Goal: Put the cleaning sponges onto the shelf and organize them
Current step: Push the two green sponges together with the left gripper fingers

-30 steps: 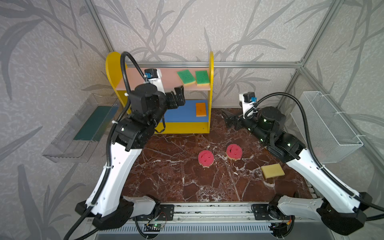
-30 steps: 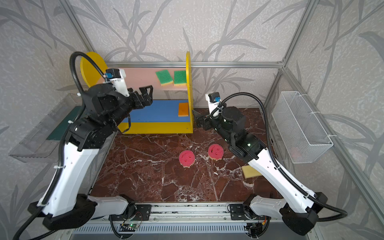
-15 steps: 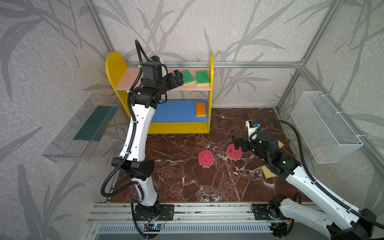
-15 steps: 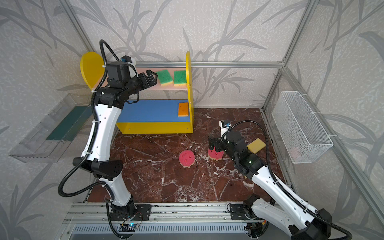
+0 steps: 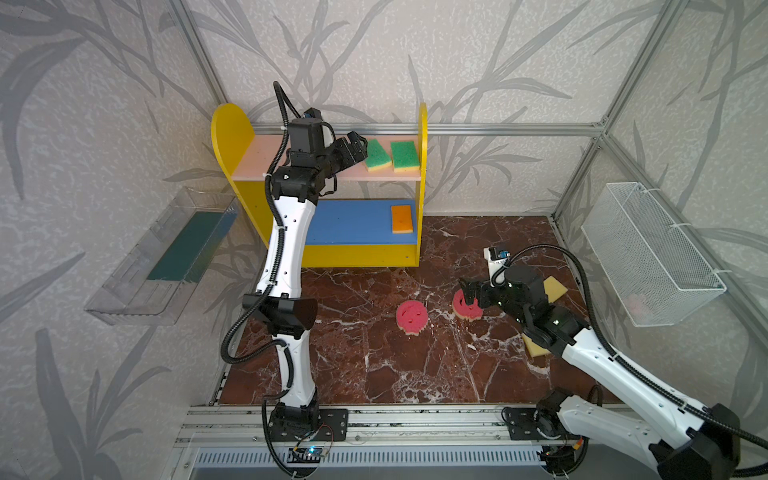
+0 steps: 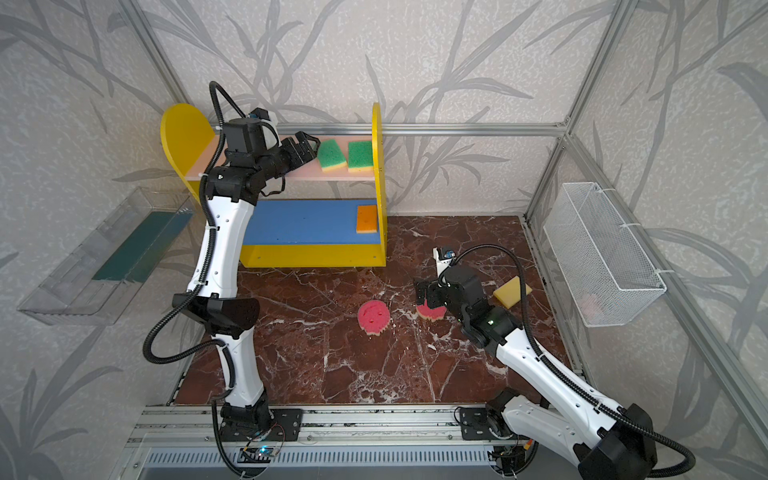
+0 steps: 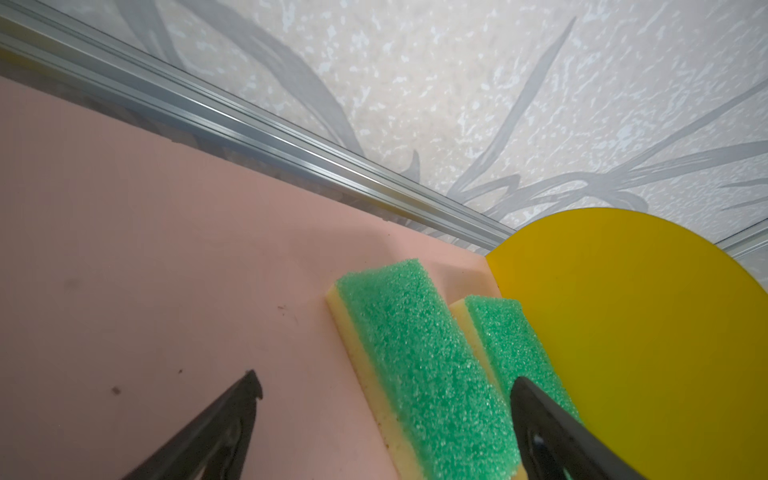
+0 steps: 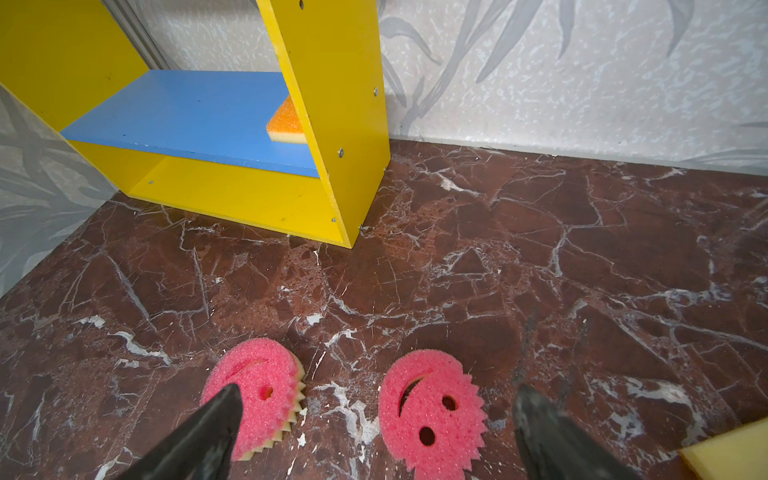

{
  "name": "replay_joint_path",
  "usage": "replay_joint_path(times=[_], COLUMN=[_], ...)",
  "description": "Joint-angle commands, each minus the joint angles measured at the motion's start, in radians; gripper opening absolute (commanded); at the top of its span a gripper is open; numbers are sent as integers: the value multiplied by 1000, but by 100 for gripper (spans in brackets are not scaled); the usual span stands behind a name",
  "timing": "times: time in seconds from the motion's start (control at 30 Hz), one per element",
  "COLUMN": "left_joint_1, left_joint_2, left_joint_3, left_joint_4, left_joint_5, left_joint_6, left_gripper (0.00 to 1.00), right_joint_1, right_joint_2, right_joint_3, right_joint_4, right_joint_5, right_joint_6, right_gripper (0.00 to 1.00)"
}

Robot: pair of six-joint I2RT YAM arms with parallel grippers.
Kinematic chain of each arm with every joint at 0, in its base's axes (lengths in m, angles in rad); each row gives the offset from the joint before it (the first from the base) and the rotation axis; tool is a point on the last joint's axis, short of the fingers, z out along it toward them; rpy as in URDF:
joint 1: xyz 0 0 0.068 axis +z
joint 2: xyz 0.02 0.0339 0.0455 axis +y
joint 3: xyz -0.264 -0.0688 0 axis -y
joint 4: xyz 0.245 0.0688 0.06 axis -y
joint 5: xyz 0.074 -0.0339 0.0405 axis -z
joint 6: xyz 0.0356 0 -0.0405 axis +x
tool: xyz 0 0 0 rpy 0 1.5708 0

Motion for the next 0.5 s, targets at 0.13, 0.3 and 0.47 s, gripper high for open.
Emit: replay_joint_path(times=[0.13, 0.3, 0.47], left_joint_1=[0, -28, -97], left_joint_2=[124, 157, 175], left_joint_3=[68, 89, 88], left_joint_4=[26, 24, -18], left_joint_5=[83, 98, 63], left_joint_6=[-61, -40, 21], left_gripper=[95, 94, 94], right_joint_1=[-4, -4, -3], right_joint_2=[13, 28, 47], right_joint_3=[-29, -34, -29], right_joint_4=[35, 52, 59], right_joint_5=[-3, 0, -6], right_joint_6=[3, 6, 9], right_gripper=[99, 99, 99])
